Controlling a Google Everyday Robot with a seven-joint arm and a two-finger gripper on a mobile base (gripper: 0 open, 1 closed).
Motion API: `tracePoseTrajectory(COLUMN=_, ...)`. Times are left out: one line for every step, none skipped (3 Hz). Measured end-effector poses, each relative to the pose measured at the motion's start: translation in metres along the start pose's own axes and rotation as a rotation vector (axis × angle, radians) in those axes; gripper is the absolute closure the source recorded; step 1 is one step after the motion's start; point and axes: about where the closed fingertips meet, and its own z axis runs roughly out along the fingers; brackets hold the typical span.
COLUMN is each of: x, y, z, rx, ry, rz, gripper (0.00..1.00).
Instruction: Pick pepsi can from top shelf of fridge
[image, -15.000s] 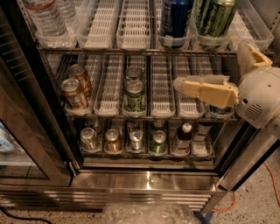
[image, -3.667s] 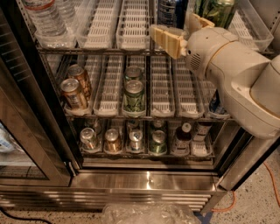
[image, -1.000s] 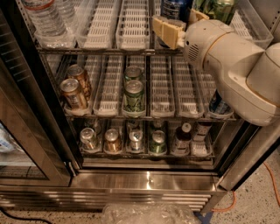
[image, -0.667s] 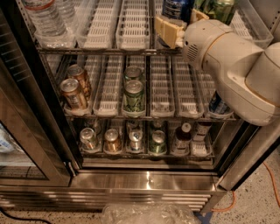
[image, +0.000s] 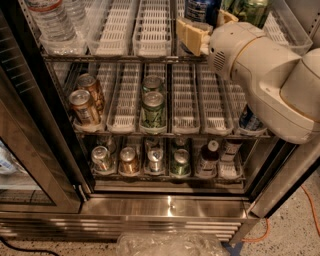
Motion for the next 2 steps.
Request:
tracePoseTrajectory(x=-0.0059, y=-0.0015, z=-0.0017, rx=0.005, ry=-0.020, rz=-0.039, gripper=1.00)
tracePoseTrajectory(x=-0.0150, y=-0.0025, z=-0.0068, rx=0.016, ry=-0.050, rz=-0.082, gripper=1.00)
